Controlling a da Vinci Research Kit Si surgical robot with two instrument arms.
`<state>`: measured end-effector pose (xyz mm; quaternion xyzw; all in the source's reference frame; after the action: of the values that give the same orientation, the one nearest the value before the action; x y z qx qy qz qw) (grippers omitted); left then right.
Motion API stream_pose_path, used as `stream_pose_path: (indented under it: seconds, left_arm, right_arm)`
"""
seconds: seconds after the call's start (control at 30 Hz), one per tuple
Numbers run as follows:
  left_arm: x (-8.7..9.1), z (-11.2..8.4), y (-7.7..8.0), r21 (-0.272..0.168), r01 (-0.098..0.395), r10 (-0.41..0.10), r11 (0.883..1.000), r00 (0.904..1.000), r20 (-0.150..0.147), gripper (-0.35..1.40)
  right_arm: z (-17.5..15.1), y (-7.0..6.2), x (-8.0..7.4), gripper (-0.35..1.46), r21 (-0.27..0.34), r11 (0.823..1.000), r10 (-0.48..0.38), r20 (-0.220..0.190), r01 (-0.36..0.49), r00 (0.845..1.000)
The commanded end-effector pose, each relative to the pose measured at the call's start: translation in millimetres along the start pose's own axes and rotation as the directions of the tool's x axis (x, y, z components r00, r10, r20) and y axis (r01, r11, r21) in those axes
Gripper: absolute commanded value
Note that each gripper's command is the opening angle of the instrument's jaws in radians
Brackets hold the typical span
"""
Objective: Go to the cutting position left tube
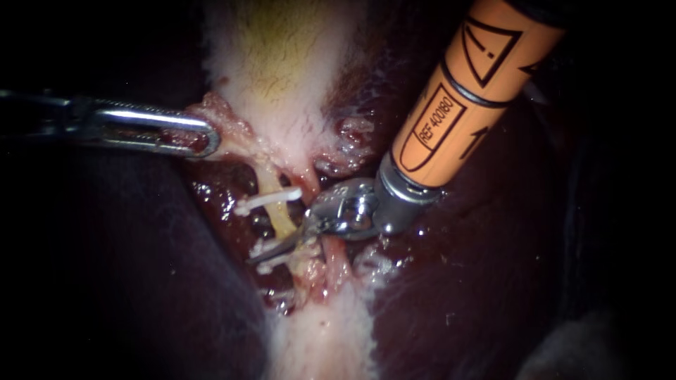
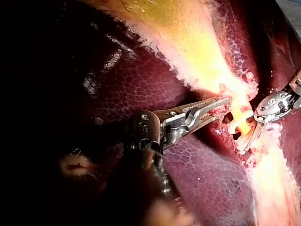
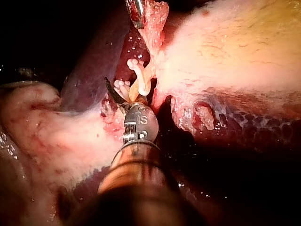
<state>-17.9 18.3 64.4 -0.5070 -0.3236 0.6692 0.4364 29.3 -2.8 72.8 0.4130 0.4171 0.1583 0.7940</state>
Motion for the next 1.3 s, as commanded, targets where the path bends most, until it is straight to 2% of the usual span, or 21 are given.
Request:
stream_pose_path:
  seconds: [0.03, 0.33, 0.67, 0.83, 1.03, 1.13, 1.3]
  left_arm:
    - [0.0, 0.0, 0.0, 0.000, 0.000, 0.000, 1.000, 1.0000, 0.000, -0.35]
    - [0.0, -0.1, -0.5, 0.002, 0.000, 0.000, 1.000, 1.0000, -0.001, -0.35]
    - [0.0, -0.1, -0.8, 0.001, 0.000, 0.000, 1.000, 1.0000, -0.001, -0.35]
    - [0.1, -0.1, -0.8, 0.001, 0.000, 0.000, 1.000, 1.0000, -0.001, -0.35]
    - [0.1, -0.1, -0.8, 0.002, 0.000, 0.000, 1.000, 1.0000, -0.001, -0.35]
    - [0.1, -0.1, -0.8, 0.002, 0.000, 0.000, 1.000, 1.0000, -0.001, -0.35]
    - [0.1, 0.0, -0.8, 0.002, 0.000, 0.000, 1.000, 1.0000, -0.001, -0.35]
  right_arm:
    - [-0.5, -0.1, 0.2, 1.45, 0.010, 1.000, 0.001, -0.011, -0.001, 1.000]
    - [-2.4, -1.9, 1.1, 1.45, 0.059, 0.998, 0.007, -0.041, -0.005, 0.999]
    - [-2.0, -3.9, 1.3, 1.45, 0.155, 0.988, -0.021, 0.012, 0.019, 1.000]
    - [-1.4, -4.7, 1.7, 1.43, 0.168, 0.985, -0.041, 0.008, 0.039, 0.999]
    - [-0.3, -4.5, 2.6, 1.38, 0.187, 0.981, -0.038, -0.025, 0.042, 0.999]
    - [0.7, -4.0, 3.3, 1.35, 0.195, 0.980, -0.019, -0.055, 0.030, 0.998]
    - [2.4, -3.1, 4.9, 1.36, 0.167, 0.986, 0.025, -0.109, -0.007, 0.994]
